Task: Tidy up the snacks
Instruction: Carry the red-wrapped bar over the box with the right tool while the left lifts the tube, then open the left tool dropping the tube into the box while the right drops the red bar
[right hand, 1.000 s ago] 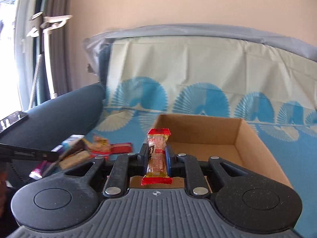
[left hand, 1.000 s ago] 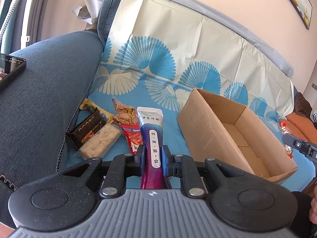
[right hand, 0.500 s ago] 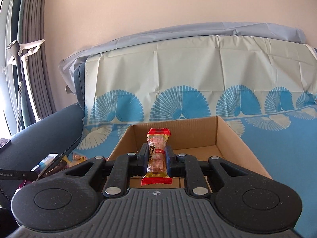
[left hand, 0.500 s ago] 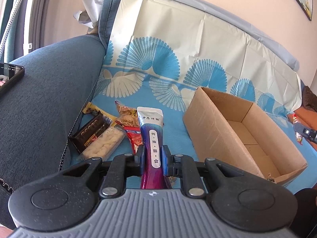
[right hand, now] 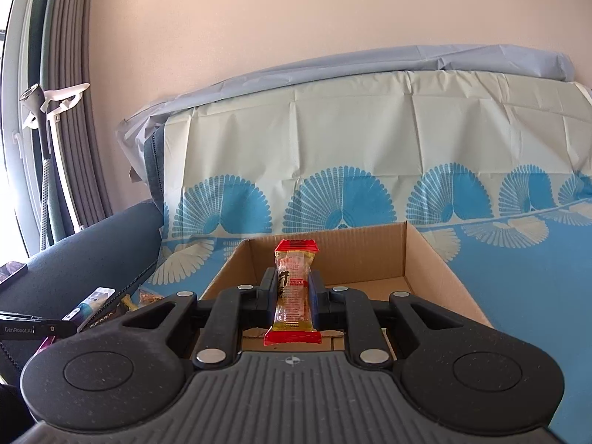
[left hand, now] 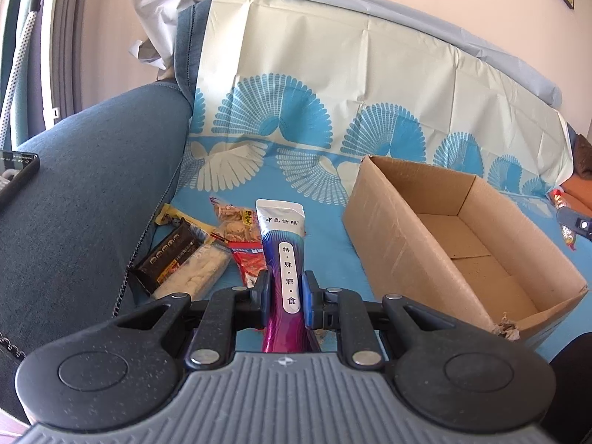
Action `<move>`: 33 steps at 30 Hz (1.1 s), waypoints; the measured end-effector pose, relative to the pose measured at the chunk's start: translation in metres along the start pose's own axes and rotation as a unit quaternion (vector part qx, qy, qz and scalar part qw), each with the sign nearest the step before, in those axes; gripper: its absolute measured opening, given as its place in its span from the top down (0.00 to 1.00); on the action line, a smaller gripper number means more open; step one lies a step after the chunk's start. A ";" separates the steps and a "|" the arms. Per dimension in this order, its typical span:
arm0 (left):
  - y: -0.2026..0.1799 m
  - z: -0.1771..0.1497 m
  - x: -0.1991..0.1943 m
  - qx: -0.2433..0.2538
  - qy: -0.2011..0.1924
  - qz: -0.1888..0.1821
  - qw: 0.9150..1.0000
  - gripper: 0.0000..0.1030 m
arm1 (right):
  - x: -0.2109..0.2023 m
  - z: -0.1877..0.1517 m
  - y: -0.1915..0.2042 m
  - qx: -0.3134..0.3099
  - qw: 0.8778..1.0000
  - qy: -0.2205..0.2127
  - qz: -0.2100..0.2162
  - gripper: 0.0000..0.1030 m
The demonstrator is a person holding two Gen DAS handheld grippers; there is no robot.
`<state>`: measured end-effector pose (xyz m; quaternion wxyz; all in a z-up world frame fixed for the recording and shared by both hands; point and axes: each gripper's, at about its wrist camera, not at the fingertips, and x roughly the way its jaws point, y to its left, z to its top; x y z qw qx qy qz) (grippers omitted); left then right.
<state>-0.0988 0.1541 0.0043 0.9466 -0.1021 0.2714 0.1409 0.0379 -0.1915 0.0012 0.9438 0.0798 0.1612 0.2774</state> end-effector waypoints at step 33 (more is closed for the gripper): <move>-0.179 0.104 0.048 -0.020 -0.016 -0.152 0.988 0.79 | 0.021 -0.001 -0.038 0.102 0.995 0.006 -0.017 0.80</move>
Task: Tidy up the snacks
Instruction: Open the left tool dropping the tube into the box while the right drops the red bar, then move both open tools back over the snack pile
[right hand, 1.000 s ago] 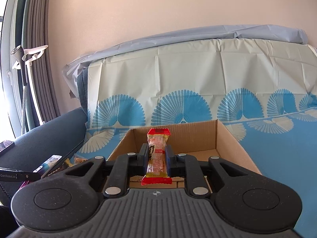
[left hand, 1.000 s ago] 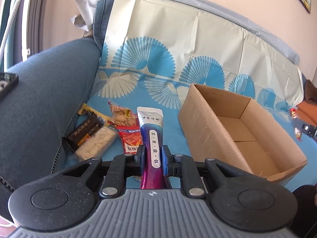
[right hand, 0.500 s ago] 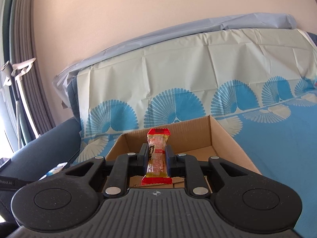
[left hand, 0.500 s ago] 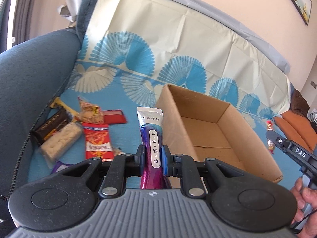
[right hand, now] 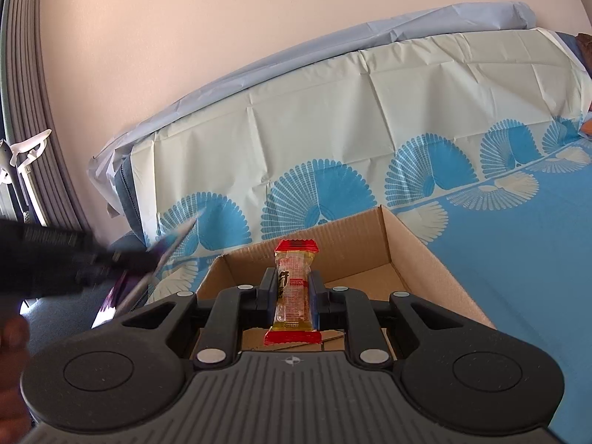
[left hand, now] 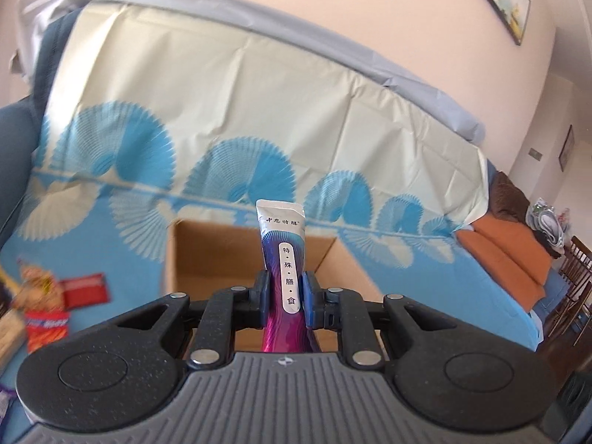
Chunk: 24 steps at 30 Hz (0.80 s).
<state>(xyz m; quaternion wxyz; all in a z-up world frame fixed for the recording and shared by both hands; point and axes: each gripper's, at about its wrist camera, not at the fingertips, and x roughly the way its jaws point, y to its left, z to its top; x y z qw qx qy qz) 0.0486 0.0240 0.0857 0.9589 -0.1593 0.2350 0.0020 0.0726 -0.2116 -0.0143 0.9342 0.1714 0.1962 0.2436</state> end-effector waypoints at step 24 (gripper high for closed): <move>0.061 -0.090 -0.082 0.050 -0.010 0.051 0.997 0.35 | -0.001 -0.007 0.027 -0.054 0.998 0.009 -0.042 0.36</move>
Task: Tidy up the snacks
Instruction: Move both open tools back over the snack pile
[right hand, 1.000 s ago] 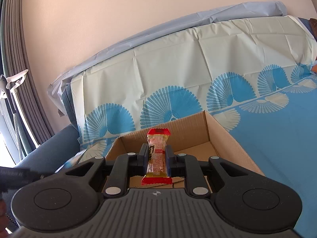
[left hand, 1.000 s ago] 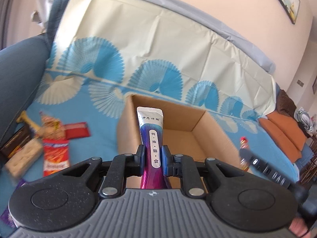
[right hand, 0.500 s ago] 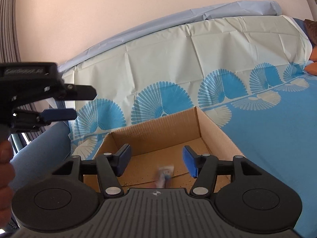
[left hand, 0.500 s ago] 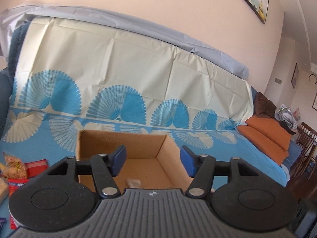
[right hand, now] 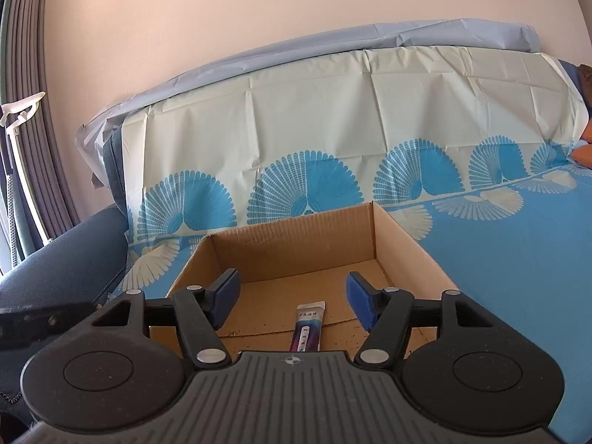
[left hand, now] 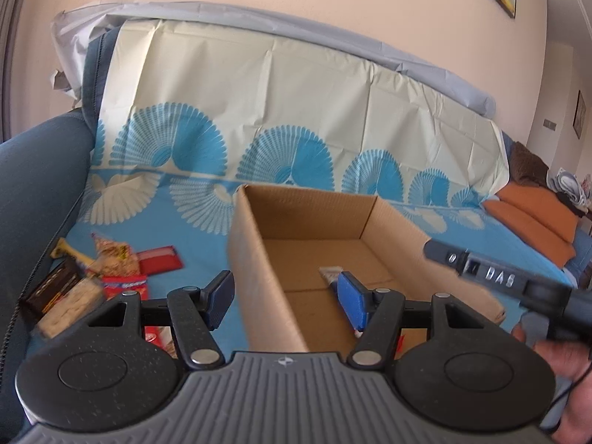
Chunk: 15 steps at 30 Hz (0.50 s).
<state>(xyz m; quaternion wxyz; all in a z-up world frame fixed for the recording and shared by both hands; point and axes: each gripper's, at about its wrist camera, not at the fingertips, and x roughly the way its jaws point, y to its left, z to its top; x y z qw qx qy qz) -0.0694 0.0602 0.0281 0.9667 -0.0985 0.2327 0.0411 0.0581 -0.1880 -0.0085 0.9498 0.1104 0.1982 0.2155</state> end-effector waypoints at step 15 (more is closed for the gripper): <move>0.131 -0.020 -0.001 0.029 0.062 0.058 0.996 0.92 | -0.014 -0.002 0.031 -0.002 1.000 0.006 0.013 0.36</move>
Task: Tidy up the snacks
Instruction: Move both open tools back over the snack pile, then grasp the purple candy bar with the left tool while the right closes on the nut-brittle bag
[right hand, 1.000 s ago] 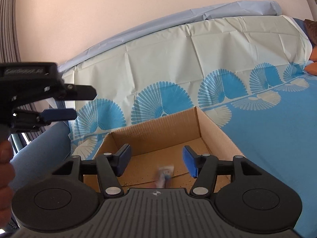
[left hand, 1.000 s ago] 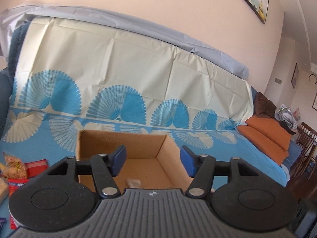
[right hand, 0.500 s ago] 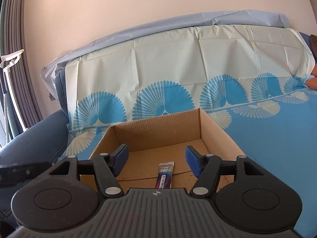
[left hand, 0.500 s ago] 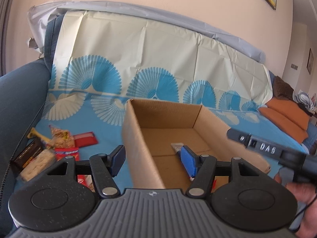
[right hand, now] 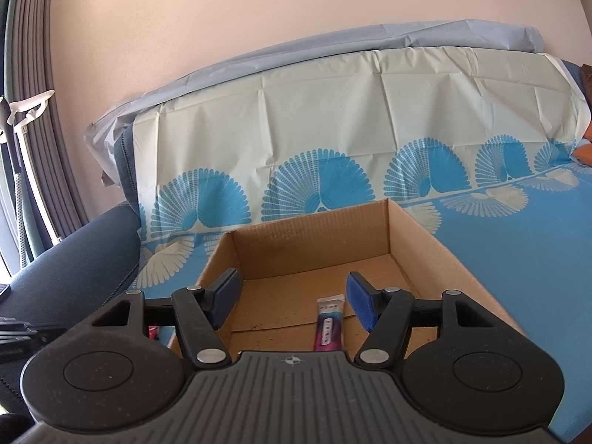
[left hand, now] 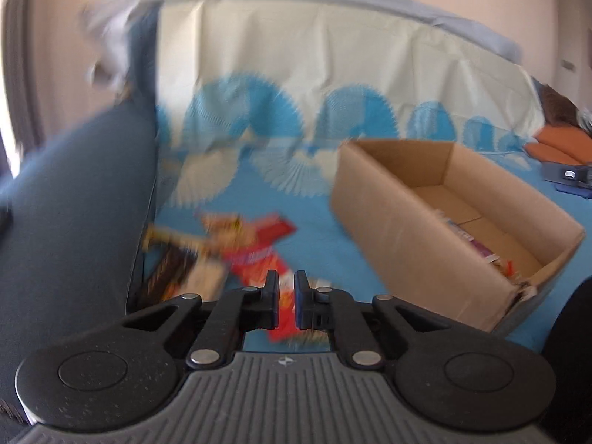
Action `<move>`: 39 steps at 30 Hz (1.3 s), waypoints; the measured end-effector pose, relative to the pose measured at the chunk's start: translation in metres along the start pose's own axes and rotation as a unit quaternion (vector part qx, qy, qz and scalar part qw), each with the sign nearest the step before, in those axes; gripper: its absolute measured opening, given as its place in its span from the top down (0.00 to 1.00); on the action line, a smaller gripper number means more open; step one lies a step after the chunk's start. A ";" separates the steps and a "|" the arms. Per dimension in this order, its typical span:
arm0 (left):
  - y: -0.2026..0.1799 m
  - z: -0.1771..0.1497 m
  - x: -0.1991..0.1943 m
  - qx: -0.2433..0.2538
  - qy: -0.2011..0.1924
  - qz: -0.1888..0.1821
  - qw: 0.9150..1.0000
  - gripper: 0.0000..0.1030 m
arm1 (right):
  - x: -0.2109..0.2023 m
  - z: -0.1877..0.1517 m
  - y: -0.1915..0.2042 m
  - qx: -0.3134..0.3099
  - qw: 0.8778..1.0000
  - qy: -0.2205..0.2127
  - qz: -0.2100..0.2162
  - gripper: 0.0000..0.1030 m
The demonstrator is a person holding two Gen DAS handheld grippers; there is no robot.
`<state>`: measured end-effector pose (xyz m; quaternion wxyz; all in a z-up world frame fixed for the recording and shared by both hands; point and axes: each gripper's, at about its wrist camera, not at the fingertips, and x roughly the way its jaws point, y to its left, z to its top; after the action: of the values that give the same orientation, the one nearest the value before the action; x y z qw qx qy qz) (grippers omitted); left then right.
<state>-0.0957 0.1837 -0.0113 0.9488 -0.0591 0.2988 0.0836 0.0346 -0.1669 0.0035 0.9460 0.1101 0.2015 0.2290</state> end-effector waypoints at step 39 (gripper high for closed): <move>0.057 0.000 0.035 -0.163 0.149 0.044 0.974 0.47 | 0.009 -0.070 0.155 -0.261 0.954 0.028 0.148 0.32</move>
<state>-0.0785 0.2441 -0.0351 0.8667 -0.2118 0.4213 0.1628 -0.0484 -0.0195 -0.0160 0.8912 -0.1182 0.1431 0.4139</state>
